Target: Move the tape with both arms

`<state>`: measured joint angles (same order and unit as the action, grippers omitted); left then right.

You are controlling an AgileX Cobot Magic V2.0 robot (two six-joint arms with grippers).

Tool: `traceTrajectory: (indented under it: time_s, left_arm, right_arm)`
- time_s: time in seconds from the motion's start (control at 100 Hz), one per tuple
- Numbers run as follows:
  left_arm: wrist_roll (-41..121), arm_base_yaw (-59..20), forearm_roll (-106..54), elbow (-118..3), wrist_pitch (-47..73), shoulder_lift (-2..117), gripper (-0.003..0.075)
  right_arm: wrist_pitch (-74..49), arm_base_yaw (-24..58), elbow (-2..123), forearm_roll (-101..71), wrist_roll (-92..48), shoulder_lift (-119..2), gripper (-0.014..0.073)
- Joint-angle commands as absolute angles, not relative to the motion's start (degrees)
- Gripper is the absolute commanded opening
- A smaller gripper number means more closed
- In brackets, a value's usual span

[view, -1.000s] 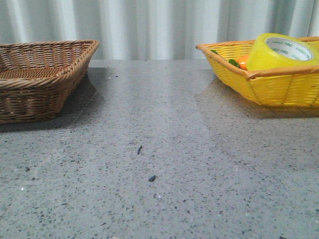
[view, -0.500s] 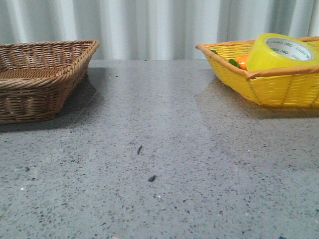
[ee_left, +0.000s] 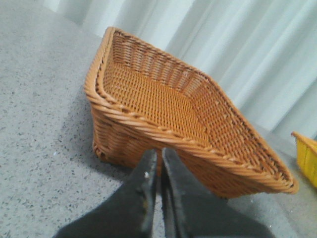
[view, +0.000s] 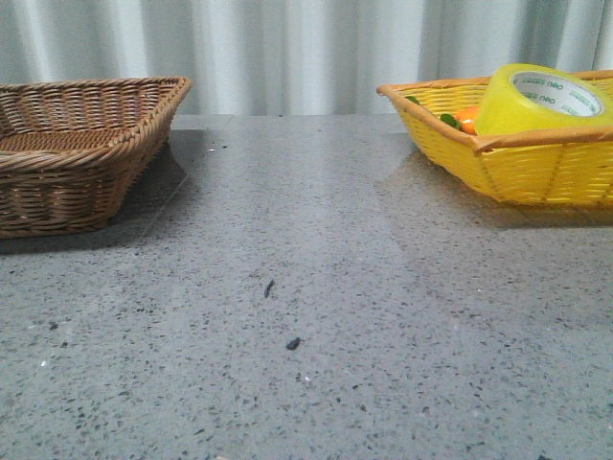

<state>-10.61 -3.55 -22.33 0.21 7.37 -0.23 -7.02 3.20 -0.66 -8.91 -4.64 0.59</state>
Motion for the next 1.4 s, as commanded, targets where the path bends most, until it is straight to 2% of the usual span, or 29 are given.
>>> traceTrajectory:
  time_s: [0.0,0.23,0.34,0.51,0.59,0.68,0.81,0.88,0.93,1.13,1.39]
  left_arm:
    - [-10.7,-3.6,-23.6,0.8,2.1,-1.9,-0.002]
    - [-10.9,-3.7,-27.1,0.0,-4.7,-1.9,-0.002]
    - [-10.7,-3.7,-23.6,-4.3,-1.1,-1.2,-0.002]
    - [-10.4,-3.7,-10.4,-16.8,14.1,6.6,-0.002]
    - [-7.6,-3.7,-7.9,-23.0,18.6,12.7,-0.0015]
    - [-3.4,-3.8,-7.9,-28.5,21.9,20.3,0.0041]
    - [-3.0,-7.4,-8.7,-33.4,23.5,27.3,0.0239]
    - [-3.0,-9.6,-8.9,-35.3,24.7,29.6,0.0329]
    - [-3.0,-11.1,-8.9,-36.2,25.0,30.8,0.0353]
    - [-3.0,-16.1,-8.9,-37.8,24.2,32.2,0.0353]
    - [-3.0,-17.0,-11.8,-37.8,23.9,32.2,0.0353]
  right_arm:
    - [-1.2,2.9,-1.9,-15.2,-4.6,1.6,-0.0064]
    - [11.0,2.9,-0.8,-43.2,-4.6,1.6,-0.0064]
    - [7.4,2.9,2.6,-41.6,-4.7,1.5,-0.006]
    - [-1.8,2.9,13.0,-30.2,-6.5,-3.0,-0.006]
    - [-7.3,2.9,19.5,-26.5,-6.5,-9.5,-0.0042]
    - [-11.2,2.9,26.8,-26.2,-6.5,-17.0,0.0064]
    - [-20.4,2.9,38.0,-26.0,-6.5,-29.6,0.0314]
    - [-26.2,2.9,44.4,-25.9,-6.8,-36.3,0.0393]
    - [-30.5,2.9,48.9,-25.3,-7.5,-41.1,0.0392]
    - [-45.3,2.9,67.0,-19.0,-7.7,-60.8,0.0387]
    - [-52.4,2.9,82.9,-16.0,-7.7,-80.7,0.0387]
